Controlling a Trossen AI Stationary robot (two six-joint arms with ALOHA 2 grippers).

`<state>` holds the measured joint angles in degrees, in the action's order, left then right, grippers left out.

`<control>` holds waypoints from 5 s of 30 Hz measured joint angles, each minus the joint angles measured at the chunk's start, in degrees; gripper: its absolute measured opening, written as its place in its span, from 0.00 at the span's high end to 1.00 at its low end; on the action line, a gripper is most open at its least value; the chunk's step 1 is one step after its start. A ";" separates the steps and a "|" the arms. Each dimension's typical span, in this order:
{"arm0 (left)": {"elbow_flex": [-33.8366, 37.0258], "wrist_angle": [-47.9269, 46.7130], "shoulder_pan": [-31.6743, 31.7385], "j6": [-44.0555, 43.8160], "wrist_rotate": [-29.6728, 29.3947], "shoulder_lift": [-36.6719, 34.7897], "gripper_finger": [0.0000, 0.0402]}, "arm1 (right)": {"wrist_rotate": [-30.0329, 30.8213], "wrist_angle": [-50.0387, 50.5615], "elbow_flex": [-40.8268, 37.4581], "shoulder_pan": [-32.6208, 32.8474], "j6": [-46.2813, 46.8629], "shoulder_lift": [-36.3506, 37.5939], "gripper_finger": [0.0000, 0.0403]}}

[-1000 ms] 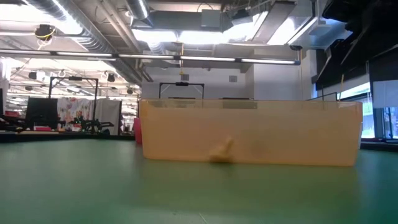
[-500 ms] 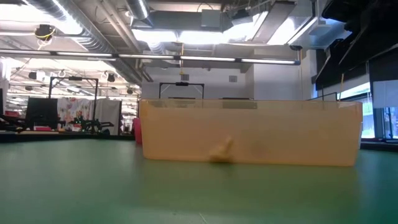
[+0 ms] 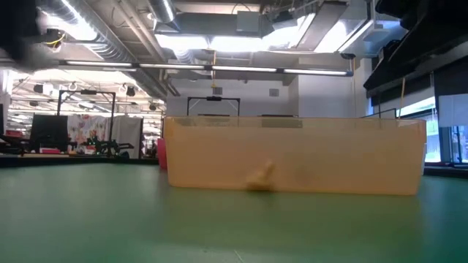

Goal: Sort produce into baskets
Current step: Put the brown mushroom into the orange bin, then put the red mushroom into the orange bin, then put the green mushroom into the orange bin

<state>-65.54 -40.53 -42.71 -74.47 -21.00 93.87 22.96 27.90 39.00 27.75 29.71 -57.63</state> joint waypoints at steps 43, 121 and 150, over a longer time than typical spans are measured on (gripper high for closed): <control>9.84 37.72 28.76 49.46 -8.45 -1.66 0.43 | -23.03 23.27 -6.29 2.27 32.92 -4.26 0.06; 9.86 38.29 29.25 48.86 -9.28 -1.64 0.44 | -17.24 34.76 13.26 2.52 19.75 -17.00 0.31; 9.86 38.29 30.37 48.02 -9.28 -1.64 0.44 | -29.62 27.26 -5.84 4.49 23.78 -17.00 0.80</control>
<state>-55.68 -2.24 -12.34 -26.46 -30.28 92.23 -6.66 55.16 33.17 32.23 53.49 -74.63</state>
